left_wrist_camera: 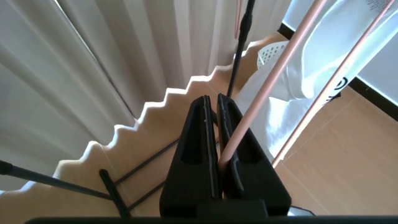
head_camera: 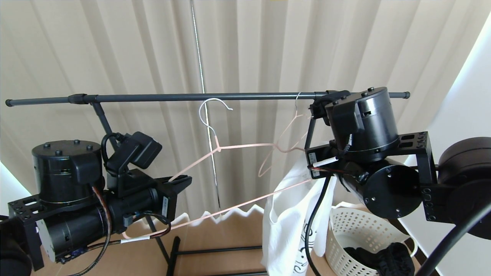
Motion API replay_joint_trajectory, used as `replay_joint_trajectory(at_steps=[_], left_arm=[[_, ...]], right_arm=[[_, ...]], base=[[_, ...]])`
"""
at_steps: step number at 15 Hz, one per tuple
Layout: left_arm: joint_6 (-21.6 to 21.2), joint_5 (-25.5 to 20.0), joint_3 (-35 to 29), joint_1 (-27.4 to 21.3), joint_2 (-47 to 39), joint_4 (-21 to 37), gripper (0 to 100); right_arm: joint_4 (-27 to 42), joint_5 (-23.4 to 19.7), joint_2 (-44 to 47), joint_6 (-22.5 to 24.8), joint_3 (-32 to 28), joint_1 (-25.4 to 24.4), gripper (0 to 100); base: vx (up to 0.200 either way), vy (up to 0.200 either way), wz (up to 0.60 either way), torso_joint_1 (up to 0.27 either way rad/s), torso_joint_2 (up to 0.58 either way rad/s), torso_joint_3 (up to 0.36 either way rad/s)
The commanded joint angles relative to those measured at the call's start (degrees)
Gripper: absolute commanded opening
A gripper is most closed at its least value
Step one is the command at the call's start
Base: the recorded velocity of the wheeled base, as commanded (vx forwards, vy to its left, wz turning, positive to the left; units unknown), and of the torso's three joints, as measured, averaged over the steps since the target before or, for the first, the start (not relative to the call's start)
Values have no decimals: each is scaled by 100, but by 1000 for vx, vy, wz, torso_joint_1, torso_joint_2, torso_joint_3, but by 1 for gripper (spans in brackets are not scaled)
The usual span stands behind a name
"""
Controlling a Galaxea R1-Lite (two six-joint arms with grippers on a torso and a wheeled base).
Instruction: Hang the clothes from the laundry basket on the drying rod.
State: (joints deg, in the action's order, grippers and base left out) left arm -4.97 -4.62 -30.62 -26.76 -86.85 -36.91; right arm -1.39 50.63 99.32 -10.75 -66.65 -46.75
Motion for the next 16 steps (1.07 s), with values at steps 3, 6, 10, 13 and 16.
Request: replay_joint_trajectory(at_steps=[3,6,10,13,16], left_arm=[[-4,23,-49,-5,-8,0,0],[-4,93,-155,-49,-34,0,0],[-12,181,-155,-295,-148,-9,0],[-12,207,-190,-365,-228,-9,0],[-12,207,-190,-400,-271,-9,0]], right_arm=[[-2,96,114,3,-33,52,0],[-2,105,167,3,-59,-194,0],[-2,193,114,3,-147,-467,0],[-2,184,97,3,-173,-730,0],[-2,184,132,-32,-296,-1003,0]], base=[[0,0,0,0,0,0],[0,0,0,0,0,0],[0,0,0,0,0,0],[0,0,0,0,0,0],[0,0,0,0,0,0]])
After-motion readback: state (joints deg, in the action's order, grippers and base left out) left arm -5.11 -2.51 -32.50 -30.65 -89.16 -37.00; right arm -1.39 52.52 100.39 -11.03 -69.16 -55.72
